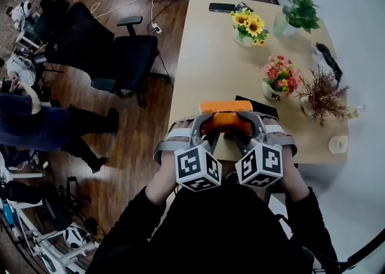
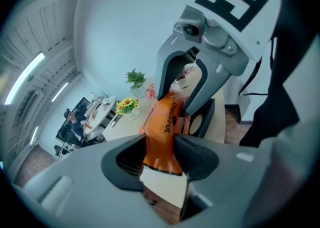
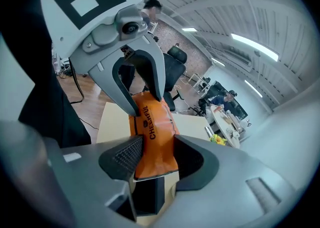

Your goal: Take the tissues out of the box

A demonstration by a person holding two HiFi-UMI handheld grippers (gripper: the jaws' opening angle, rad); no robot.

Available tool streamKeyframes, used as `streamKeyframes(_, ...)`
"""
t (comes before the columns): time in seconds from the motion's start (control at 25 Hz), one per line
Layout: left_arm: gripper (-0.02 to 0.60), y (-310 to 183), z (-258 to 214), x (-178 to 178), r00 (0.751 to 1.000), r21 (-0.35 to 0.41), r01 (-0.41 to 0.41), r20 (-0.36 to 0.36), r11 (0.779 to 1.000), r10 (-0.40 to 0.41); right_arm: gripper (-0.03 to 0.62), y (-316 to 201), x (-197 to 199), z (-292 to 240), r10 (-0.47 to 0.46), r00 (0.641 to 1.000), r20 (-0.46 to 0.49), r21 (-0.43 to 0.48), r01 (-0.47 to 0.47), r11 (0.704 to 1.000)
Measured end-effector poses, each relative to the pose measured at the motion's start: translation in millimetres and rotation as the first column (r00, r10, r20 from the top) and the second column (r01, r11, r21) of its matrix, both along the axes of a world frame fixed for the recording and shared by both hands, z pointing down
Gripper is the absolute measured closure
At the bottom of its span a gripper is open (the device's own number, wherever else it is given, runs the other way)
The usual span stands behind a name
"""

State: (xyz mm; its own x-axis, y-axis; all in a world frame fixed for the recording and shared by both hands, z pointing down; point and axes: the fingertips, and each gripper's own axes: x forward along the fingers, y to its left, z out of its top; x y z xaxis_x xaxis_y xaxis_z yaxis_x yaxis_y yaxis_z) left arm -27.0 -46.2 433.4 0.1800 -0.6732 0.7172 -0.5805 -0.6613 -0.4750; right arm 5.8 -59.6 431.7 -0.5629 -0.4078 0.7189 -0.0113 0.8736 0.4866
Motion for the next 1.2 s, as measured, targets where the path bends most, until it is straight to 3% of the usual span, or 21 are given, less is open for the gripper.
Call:
streamKeyframes(0.28, 0.423, 14, 13, -55, 0.994, -0.050, 0.112, 0.004, 0.992, -0.112, 0.402, 11, -57, 13, -0.130, 0.991, -0.011, -0.035, 0.130, 0.991)
streamKeyframes(0.6, 0.425, 17, 42, -96, 0.986, -0.112, 0.165, -0.014, 0.980, -0.168, 0.406, 12, -99, 43, -0.191, 0.981, -0.043, -0.088, 0.187, 0.978)
streamKeyframes(0.92, 0.426, 12, 99, -111, 0.988, -0.247, 0.127, -0.059, 0.961, -0.146, 0.410, 7, -116, 102, -0.197, 0.967, -0.162, -0.222, 0.159, 0.962)
streamKeyframes(1.2, 0.428, 6, 148, -115, 0.985, -0.393, 0.047, -0.134, 0.918, -0.107, 0.411, 4, -121, 152, -0.197, 0.949, -0.247, -0.354, 0.101, 0.930)
